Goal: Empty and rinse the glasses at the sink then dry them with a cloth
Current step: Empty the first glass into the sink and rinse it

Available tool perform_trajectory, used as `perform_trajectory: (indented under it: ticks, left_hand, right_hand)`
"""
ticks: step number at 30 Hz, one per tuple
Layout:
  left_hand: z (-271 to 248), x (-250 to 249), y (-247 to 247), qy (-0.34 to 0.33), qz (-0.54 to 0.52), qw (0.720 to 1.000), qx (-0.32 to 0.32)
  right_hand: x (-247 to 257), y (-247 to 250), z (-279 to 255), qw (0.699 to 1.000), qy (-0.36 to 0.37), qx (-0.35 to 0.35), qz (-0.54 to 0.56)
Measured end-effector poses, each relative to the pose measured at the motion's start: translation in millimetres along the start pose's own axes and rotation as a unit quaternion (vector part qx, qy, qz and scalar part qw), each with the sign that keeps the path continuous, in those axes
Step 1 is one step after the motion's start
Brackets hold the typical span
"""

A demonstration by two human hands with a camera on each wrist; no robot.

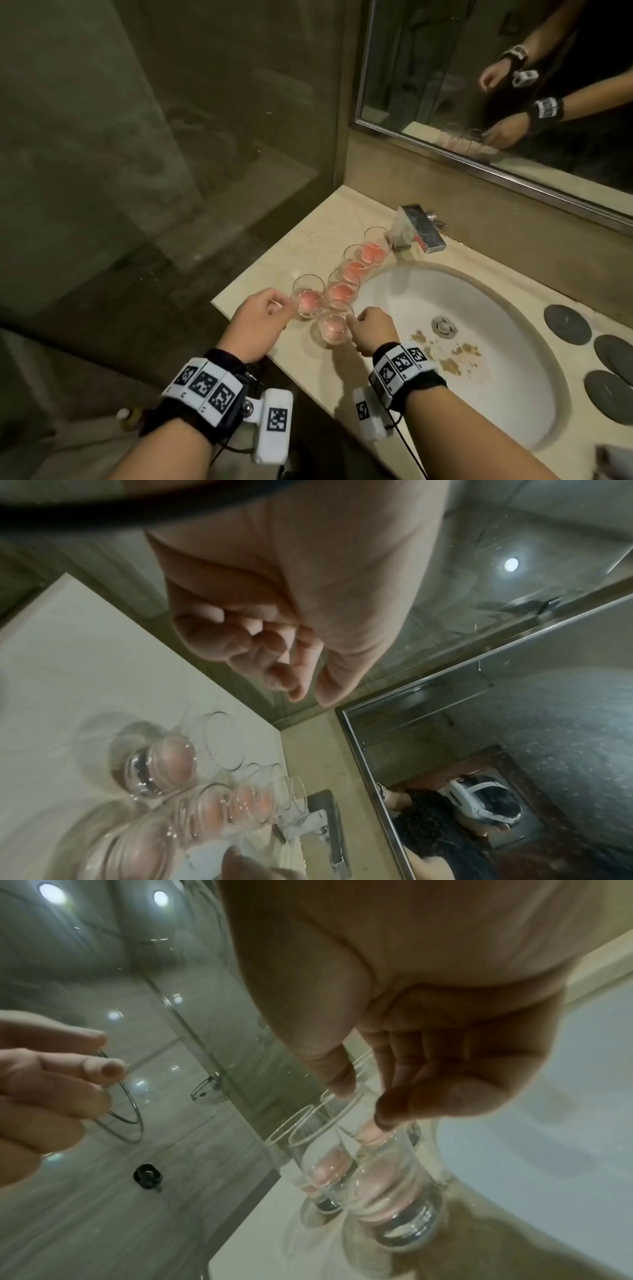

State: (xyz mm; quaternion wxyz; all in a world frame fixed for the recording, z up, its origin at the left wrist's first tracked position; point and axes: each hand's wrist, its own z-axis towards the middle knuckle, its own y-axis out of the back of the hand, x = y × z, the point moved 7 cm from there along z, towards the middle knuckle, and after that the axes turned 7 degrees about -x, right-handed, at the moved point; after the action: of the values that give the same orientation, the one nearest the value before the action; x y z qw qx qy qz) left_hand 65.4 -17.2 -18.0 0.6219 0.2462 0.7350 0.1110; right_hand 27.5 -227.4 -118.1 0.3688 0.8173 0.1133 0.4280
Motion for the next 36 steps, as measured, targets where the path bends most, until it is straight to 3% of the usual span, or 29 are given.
perform_trajectory:
  ticks: [8,17,23,27,30,32,36]
  left_hand:
    - [9.1,21.6,-39.4,0.009,0.038,0.993,0.113]
    - [11.5,9.9,-133.8,-0.05,0.076,0.965,0.244]
    - [18.8,-32.6,-197.7,-0.105,-0.01,0.966,0.237]
    - [26.1,-46.6,-229.6,-0.128,0.018,0.964,0.231]
    - [44.0,-45.0,-243.8,-0.101,0.003,0.977,0.187]
    - [56.9,-38.6,-251.4,-0.065,-0.006,0.986,0.153]
    - [72.7,-25.1,-268.7,-0.008,-0.026,0.996,0.09]
  right_hand:
    - [24.4,7.9,2.5,0.981,0.045,-0.038,-0.185]
    - [1.4,83.8,-14.2,0.971,0.003,-0.096,-0.219]
    - [-21.4,144.8,-14.3,0.971,-0.011,-0.136,-0.195]
    - [-31.6,160.9,-1.9,0.978,0.007,-0.123,-0.17]
    - [-32.3,185.8,23.4,0.989,0.026,-0.104,-0.099]
    - [-32.7,212.8,56.0,0.99,0.029,-0.133,-0.048]
    - [-30.0,232.0,140.3,0.983,0.066,-0.145,-0.092]
